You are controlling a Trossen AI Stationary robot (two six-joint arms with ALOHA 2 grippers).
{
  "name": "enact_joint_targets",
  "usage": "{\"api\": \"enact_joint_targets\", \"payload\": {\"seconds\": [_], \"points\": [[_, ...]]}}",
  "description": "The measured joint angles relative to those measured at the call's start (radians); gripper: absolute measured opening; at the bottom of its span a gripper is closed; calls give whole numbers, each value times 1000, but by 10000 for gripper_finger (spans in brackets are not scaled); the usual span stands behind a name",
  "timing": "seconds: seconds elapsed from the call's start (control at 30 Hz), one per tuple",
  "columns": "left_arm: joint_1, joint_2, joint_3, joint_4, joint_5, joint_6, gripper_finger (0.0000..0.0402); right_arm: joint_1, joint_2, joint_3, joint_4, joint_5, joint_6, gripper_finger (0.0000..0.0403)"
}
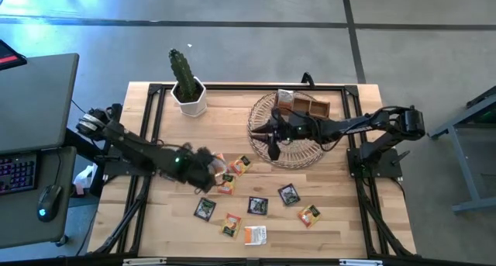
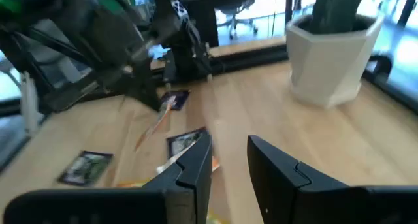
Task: Pick & Place Tea
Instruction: Put the orange tea bag into the left section of the wooden organizer
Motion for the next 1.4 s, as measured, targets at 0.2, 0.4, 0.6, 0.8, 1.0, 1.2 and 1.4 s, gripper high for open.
{"api": "enact_joint_targets", "payload": {"seconds": [0.2, 0.4, 0.6, 0.8, 1.0, 1.2, 1.4], "points": [[90, 1, 112, 100, -136, 390, 1, -16, 0, 0, -7, 21, 45, 94], [184, 2, 159, 195, -117, 598, 1, -15, 0, 0, 38, -6, 103, 94], [244, 61, 158, 223, -113, 702, 1, -14, 0, 0, 113, 3, 84, 94], [276, 119, 159, 322, -117, 763, 1, -13, 24, 0, 109, 67, 72, 94], [275, 117, 160, 351, -126, 801, 1, -18, 56, 24, 105, 13, 63, 94], [275, 117, 160, 363, -153, 801, 1, 0, 58, 43, 77, 26, 38, 94], [275, 117, 160, 402, -149, 815, 1, 5, 58, 44, 70, 56, 29, 94]]}}
